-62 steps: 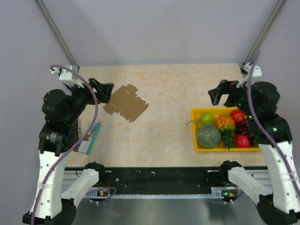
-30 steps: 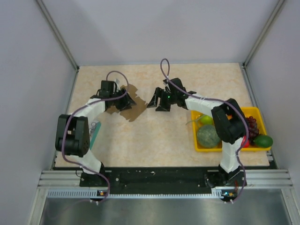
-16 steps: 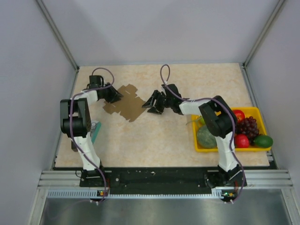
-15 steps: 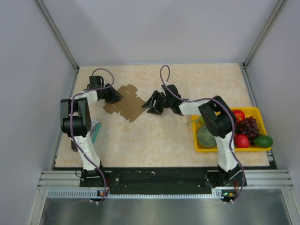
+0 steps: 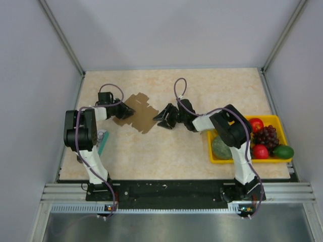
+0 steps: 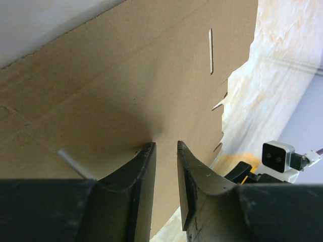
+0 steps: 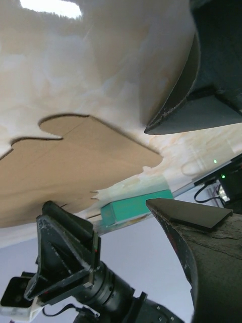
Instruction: Fold the paper box
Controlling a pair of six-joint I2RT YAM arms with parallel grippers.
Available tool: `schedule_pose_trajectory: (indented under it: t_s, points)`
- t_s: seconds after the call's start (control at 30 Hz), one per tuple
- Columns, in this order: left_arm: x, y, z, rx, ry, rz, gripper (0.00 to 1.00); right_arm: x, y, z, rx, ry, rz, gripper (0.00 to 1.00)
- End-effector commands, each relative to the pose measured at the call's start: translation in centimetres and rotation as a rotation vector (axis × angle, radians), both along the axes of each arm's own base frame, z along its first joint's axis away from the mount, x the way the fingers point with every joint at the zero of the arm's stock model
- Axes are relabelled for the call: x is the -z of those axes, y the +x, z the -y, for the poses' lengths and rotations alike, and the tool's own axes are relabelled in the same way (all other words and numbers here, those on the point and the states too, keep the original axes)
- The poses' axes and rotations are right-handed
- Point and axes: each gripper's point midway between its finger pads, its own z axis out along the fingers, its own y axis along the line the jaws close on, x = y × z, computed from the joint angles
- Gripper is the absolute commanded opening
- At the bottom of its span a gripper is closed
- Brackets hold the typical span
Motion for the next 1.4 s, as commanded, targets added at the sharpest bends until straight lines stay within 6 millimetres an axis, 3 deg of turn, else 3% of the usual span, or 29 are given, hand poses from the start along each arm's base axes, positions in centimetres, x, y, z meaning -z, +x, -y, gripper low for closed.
schedule_pose_trajectory:
  t_s: [0.0,0.43,0.57,0.63,0.83,1.0,1.37]
  points:
    - [-0.5,-1.0,1.0,-0.010,-0.044,0.005,0.29,-0.6,-0.2,-1.7,0.026,0.051,0.032,0.54]
    - [-0.4,-1.9,2.2,0.013,-0.077,0.000,0.27,-2.0,-0.1,-2.5,0.079,0.158,0.041,0.54]
    - [-0.8,-1.8,2.3,0.017,-0.079,0.006,0.27,-0.8,-1.0,-0.6,0.106,0.035,0.042,0.54]
    - [-0.8,-1.9,2.3,0.021,-0.079,0.007,0.27,0.8,-1.4,0.9,0.109,-0.102,0.049,0.54]
    - [-0.7,-2.3,2.5,0.030,-0.078,0.006,0.27,0.5,-2.6,2.6,0.072,-0.191,0.108,0.57]
    - [-0.9,-2.3,2.6,0.031,-0.086,0.011,0.27,1.2,-2.9,1.5,0.022,-0.130,0.113,0.59]
    - [-0.9,-3.0,3.5,0.042,-0.121,0.009,0.26,-0.5,-1.7,-0.5,0.079,0.060,0.070,0.58]
